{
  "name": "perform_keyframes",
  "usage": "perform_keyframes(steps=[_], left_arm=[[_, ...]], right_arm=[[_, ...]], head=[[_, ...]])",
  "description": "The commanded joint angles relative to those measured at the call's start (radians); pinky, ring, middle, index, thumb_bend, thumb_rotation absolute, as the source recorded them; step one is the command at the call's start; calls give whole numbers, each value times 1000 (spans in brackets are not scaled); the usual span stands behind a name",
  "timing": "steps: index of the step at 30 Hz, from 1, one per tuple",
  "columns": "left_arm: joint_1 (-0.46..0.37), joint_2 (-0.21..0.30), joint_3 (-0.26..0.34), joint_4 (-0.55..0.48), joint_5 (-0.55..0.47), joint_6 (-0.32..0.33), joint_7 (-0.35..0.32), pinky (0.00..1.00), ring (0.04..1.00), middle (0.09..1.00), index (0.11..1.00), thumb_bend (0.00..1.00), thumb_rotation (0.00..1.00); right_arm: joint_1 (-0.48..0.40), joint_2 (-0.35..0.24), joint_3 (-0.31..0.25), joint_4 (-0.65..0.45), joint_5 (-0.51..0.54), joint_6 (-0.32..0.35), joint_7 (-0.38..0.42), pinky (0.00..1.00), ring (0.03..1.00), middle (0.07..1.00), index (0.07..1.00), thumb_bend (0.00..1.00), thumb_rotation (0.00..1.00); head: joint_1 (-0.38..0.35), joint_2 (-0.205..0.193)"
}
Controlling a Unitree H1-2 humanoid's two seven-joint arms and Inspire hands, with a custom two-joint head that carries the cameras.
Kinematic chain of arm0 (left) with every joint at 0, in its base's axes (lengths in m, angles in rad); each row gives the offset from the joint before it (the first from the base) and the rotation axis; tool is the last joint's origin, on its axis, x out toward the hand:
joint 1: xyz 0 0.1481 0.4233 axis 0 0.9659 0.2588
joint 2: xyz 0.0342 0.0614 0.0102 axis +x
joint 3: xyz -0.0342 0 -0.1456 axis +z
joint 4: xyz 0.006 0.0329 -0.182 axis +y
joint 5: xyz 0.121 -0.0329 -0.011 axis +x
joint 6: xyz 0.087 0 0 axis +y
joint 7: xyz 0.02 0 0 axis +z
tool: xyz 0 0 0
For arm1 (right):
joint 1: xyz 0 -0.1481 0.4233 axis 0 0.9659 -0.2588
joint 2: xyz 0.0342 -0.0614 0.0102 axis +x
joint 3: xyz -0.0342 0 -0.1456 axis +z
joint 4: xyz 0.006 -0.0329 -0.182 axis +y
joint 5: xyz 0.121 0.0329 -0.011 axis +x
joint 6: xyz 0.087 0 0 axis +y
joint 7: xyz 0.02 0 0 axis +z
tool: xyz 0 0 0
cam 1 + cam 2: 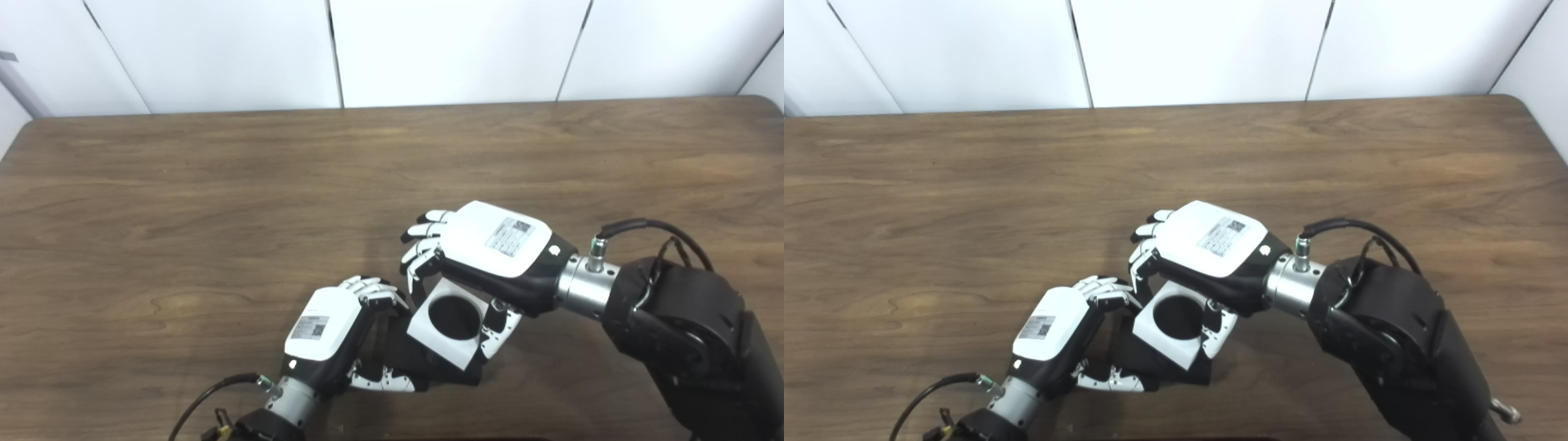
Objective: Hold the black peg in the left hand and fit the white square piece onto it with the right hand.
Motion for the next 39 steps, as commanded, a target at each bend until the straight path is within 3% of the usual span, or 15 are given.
perform_keyframes(steps=[1,7,8,9,12,17,33,34,35,37,39], left_arm=[[-2,-1,-11,-15,2,4,-28,868,829,752,485,520,46],[-6,-1,-14,-12,0,3,-27,870,831,753,485,520,46],[-7,-1,-14,-12,0,3,-28,871,831,753,485,520,46],[-7,-1,-14,-12,0,4,-27,872,832,754,485,520,46],[-8,-3,-14,-12,0,2,-25,869,830,752,485,520,46],[-7,-4,-13,-13,0,1,-20,867,826,749,484,520,46],[-4,-1,-7,-27,48,21,-30,842,799,727,493,522,72],[-4,0,-7,-29,61,29,-40,846,802,738,587,710,180],[-4,0,-7,-31,70,35,-47,852,807,750,653,821,263],[-6,4,-8,-33,89,40,-56,853,813,770,730,945,361],[-7,6,-6,-33,97,39,-59,849,817,786,771,990,403]], right_arm=[[-23,-1,-9,-10,-11,-19,-18,927,894,769,483,523,130],[-28,-3,-6,-16,-31,-16,11,929,908,785,491,525,144],[-33,-4,-4,-20,-37,-8,29,938,916,806,582,756,203],[-38,-5,-4,-25,-42,-1,46,950,925,826,633,853,252],[-51,-2,-8,-38,-66,15,101,989,956,895,748,986,420],[-66,11,-21,-49,-86,30,152,1000,984,922,786,1000,517],[-66,24,-68,-63,-107,57,176,1000,987,923,776,1000,528],[-61,23,-74,-64,-106,55,169,1000,988,921,772,1000,525],[-58,23,-79,-64,-106,53,164,1000,991,920,767,1000,528],[-51,23,-89,-64,-106,46,157,1000,993,919,762,1000,536],[-44,22,-97,-64,-106,39,150,1000,991,918,759,1000,544]], head=[[-1,0],[-2,-2],[-3,-3],[-3,-3],[-1,-4],[-1,-4],[-1,-4],[-3,-4],[-3,-4],[-4,-6],[-5,-6]])
